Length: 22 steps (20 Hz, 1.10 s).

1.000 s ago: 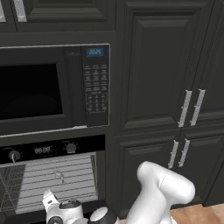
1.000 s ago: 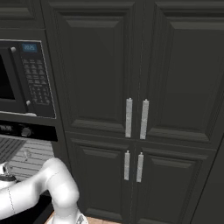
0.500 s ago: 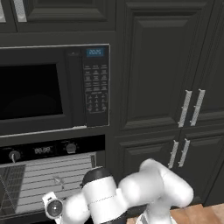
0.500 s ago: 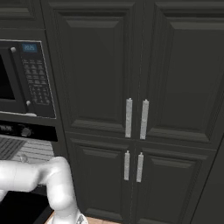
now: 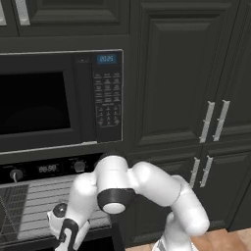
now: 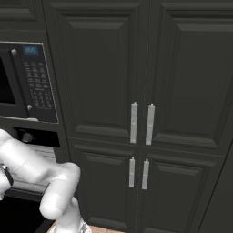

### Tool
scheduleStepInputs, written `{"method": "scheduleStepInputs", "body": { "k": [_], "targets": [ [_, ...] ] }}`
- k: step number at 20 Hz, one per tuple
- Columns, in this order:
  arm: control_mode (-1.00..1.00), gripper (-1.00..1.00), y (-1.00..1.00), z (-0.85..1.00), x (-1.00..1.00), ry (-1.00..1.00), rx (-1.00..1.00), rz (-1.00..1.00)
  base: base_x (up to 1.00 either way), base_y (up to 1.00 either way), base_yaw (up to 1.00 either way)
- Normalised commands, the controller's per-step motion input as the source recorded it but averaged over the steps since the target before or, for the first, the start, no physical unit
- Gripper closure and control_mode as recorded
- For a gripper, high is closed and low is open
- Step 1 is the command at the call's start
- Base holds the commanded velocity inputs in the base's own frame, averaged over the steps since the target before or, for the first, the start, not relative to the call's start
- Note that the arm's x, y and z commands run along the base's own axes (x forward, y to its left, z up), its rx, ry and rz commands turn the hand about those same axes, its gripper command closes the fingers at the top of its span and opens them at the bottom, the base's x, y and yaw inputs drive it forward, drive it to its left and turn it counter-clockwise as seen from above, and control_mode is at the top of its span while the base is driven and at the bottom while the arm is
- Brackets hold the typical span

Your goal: Take the fish from the oven and place it on the plate on the counter.

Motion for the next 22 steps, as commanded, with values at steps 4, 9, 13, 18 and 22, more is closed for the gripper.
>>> {"method": "scheduleStepInputs", "body": {
  "k": [4, 9, 13, 18, 22],
  "targets": [
    [-1.0, 1.0, 0.08, -0.72, -1.0, 0.25, 0.0, 0.07, 0.0, 0.0, 0.0],
    [-1.0, 1.0, 0.06, -0.71, -1.0, 0.22, 0.0, 0.08, 0.0, 0.0, 0.0],
    [-1.0, 1.0, 0.04, -0.64, -1.0, 0.21, 0.0, 0.09, 0.0, 0.0, 0.0],
    [-1.0, 1.0, 0.03, 0.02, -0.89, 0.05, 0.0, 0.09, 0.0, 0.0, 0.0],
    [-1.0, 1.0, 0.02, 0.93, -0.66, -0.01, 0.0, 0.09, 0.0, 0.0, 0.0]
  ]
}}
